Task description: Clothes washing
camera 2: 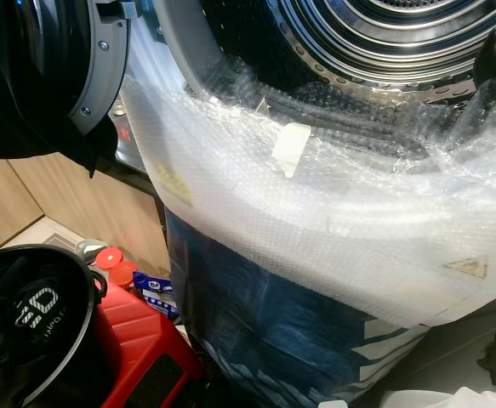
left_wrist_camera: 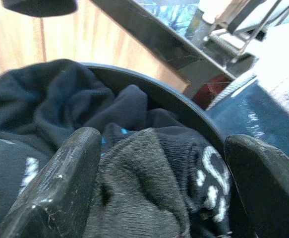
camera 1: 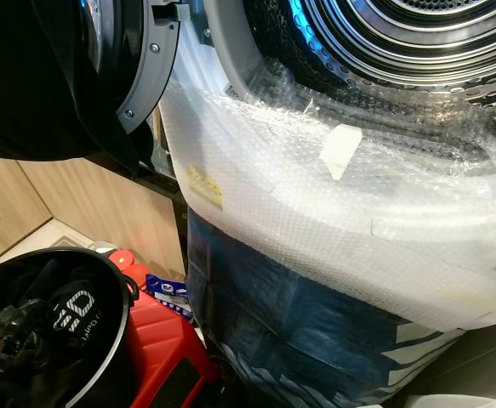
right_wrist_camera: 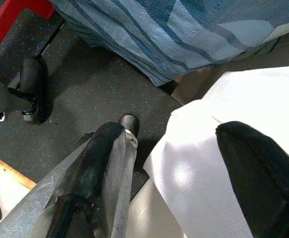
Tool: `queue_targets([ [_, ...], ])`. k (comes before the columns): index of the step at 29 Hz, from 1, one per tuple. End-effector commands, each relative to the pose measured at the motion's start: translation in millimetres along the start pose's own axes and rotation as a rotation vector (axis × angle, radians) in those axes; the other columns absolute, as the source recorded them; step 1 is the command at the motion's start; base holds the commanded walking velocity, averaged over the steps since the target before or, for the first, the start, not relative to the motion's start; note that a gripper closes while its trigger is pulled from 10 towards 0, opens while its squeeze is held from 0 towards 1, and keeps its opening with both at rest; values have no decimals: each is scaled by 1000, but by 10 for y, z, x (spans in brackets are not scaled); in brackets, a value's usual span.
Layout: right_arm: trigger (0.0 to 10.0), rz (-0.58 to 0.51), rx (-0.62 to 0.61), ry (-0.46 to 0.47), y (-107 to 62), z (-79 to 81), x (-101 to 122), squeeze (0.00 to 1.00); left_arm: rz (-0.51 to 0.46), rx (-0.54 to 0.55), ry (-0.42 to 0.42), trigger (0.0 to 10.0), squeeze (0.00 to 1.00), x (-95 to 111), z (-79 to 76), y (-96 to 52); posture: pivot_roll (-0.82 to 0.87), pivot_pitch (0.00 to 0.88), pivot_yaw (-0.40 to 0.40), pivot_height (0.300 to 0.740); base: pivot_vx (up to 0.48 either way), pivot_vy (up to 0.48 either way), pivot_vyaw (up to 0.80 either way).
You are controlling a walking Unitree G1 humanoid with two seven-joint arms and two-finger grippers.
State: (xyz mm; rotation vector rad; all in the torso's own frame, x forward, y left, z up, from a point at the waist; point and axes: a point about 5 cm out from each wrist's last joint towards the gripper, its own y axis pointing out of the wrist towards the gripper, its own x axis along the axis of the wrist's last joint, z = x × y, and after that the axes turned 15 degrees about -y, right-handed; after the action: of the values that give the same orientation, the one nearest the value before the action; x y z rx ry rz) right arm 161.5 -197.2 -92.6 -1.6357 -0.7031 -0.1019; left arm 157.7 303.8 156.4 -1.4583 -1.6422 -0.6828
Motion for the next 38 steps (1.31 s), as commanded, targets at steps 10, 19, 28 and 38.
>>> queue_targets([
  [10, 10000, 25, 13, -9, -10, 26, -76, 0, -9, 10, -119, 10000, 0, -80, 94, -59, 237, 131, -50, 740, 0, 0, 0],
  [19, 10000, 21, 12, -12, -10, 19, -71, 0, -34, -73, -234, 10000, 0, -65, 44, -130, 240, 127, -48, 740, 0, 0, 0],
  [28, 10000, 16, 20, -26, -5, 25, -47, 0, -34, -185, -322, 10000, 0, -24, -74, -238, 251, 122, -52, 740, 0, 0, 0],
  [38, 10000, 17, 25, -32, -4, 29, -41, 0, -98, -97, -298, 10000, 0, 81, 12, -292, 270, 120, -58, 740, 0, 0, 0],
])
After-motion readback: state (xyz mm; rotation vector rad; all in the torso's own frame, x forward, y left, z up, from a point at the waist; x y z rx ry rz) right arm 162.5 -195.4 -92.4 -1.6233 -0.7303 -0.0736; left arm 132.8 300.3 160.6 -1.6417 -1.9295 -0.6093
